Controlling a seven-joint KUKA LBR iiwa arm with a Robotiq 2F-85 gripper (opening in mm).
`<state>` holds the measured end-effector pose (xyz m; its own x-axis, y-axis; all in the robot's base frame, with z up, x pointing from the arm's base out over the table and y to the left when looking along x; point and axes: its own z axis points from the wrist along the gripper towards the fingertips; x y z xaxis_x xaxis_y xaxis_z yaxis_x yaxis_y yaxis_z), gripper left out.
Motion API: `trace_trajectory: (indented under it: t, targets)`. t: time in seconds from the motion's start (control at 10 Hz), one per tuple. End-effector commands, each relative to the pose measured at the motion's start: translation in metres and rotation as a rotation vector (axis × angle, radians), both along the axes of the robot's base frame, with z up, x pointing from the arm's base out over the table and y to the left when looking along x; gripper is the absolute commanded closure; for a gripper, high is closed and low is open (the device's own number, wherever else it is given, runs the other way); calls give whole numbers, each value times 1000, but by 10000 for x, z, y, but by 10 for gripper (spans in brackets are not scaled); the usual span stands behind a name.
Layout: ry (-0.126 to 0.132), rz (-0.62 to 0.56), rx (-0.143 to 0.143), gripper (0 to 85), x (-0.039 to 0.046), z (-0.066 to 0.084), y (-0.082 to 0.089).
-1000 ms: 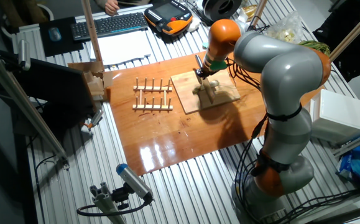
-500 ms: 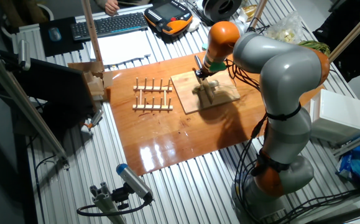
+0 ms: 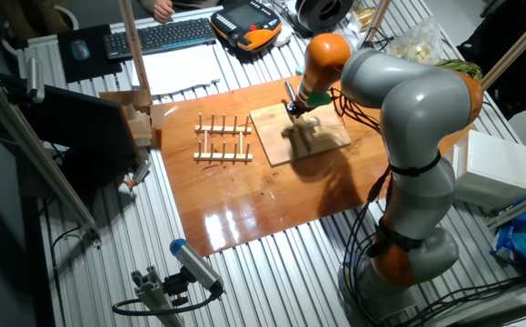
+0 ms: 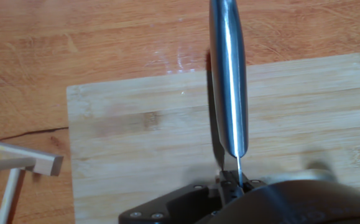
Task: Chop the scallions
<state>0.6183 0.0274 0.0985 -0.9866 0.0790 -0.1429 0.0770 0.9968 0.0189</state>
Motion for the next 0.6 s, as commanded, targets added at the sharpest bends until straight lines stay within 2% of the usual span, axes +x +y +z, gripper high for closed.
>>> trace_trajectory:
  t: [0.0, 0.3, 0.5]
  targets:
    - [-2, -3, -1, 850, -8, -20, 10]
    - [-17, -6, 1, 850, -28, -125, 22]
    - [-18, -6, -3, 850, -35, -136, 26]
